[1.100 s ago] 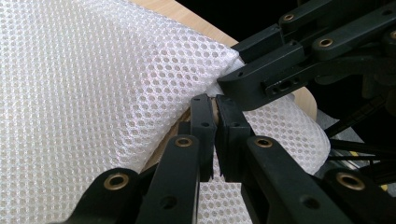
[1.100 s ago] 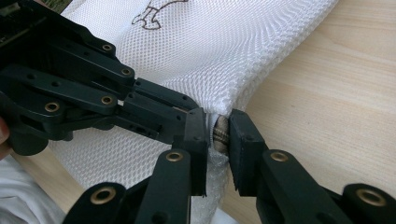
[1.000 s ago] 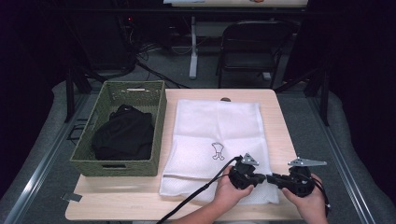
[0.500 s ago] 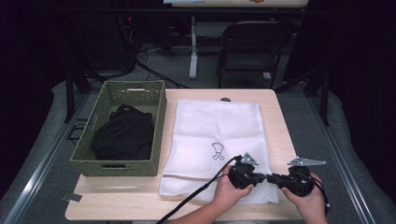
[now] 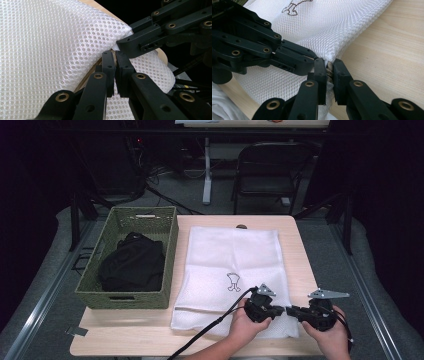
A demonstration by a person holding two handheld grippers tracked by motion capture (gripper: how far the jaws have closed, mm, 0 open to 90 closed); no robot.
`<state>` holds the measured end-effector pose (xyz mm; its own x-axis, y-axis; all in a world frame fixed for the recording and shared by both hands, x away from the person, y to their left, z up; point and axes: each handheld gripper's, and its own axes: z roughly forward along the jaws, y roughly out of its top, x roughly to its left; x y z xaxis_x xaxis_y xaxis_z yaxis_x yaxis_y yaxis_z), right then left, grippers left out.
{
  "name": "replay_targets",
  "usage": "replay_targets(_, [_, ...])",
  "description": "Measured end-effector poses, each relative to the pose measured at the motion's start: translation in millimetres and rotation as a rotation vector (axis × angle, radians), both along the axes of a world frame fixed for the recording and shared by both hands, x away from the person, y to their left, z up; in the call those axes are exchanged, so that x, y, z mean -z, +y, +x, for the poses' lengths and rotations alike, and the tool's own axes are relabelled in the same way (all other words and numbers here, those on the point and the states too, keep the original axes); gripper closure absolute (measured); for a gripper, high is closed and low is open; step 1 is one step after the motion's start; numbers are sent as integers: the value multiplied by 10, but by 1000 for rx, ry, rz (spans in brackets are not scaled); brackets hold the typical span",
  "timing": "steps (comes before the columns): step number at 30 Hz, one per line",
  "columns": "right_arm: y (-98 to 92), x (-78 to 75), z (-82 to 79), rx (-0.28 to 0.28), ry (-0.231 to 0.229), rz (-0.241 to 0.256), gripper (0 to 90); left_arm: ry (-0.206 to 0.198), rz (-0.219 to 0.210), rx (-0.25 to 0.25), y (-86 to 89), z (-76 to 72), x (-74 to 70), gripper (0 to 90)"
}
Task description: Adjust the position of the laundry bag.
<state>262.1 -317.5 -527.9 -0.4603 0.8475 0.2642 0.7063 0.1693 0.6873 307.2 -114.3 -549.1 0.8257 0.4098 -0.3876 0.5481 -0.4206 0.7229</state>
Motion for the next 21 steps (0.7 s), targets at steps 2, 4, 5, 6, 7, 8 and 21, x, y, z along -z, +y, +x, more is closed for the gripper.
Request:
replay_targets(2, [0, -1, -1, 0, -1, 0, 830, -5, 3, -7, -2, -6, -1, 869])
replay_targets(4, [2, -5, -5, -1, -5, -4, 832, -8, 10, -14, -2, -19, -10, 870])
replay_targets(5, [3, -5, -6, -1, -5, -5, 832, -12, 14, -20, -6, -25, -10, 870])
replay_targets(6, [6, -5, -6, -1, -5, -7, 832, -11, 14, -21, -6, -29, -9, 870])
replay_targets(7, [8, -4, -5, -1, -5, -12, 833, -11, 16, -22, -2, -30, -9, 870])
replay_targets(8, [11, -4, -5, 0, -8, -17, 833, -9, 14, -23, 6, -29, -11, 871])
replay_targets(21, [21, -14, -14, 7, -20, -27, 835, -11, 8, -40, 46, -44, -2, 871])
